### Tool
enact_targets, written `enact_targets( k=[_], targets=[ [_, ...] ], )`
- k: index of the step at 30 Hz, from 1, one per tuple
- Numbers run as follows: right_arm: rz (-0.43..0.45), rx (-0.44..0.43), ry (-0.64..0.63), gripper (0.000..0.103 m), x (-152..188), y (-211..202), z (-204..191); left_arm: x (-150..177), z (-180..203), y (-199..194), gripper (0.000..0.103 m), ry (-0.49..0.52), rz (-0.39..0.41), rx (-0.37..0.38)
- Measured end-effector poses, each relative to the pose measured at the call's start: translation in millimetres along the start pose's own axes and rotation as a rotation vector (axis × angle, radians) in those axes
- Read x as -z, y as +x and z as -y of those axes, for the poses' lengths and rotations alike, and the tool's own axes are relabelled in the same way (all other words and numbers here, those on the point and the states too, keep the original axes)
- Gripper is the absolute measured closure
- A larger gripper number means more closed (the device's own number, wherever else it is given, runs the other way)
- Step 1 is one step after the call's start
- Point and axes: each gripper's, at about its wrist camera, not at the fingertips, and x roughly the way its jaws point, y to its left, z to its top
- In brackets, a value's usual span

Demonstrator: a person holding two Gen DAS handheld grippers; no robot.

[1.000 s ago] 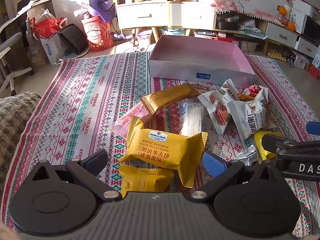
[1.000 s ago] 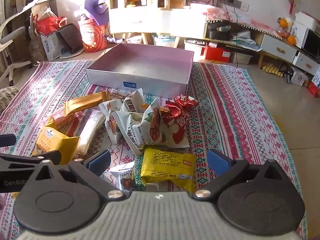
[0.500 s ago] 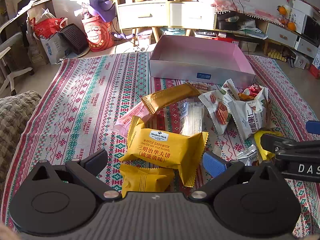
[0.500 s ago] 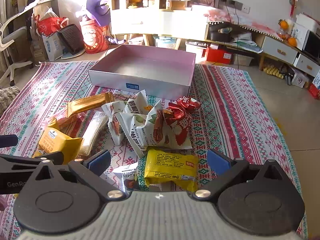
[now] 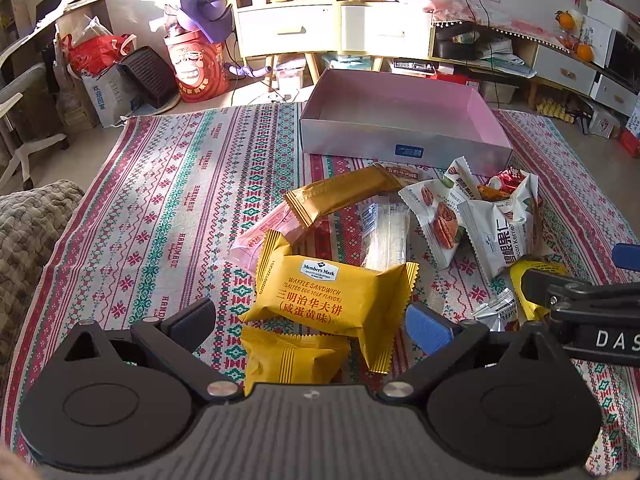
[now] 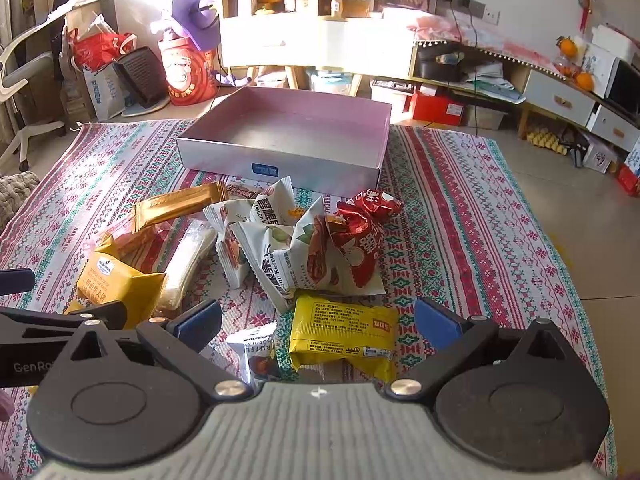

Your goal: Organize snacks

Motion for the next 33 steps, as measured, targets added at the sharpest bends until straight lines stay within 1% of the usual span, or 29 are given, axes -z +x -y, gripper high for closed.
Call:
enact_targets(
  k=[26, 33],
  targets=[
    [0.001, -0.003, -0.002, 0.0, 2.4, -0.2, -1.3, 0.0, 0.2, 0.1, 0.0, 0.001, -0.002, 0.0],
    [0.0, -0.007, 0.001, 0.0, 2.1, -0.7, -1.9, 3.3, -5.0, -1.2, 0.0, -0.001, 0.0, 0.002]
  ],
)
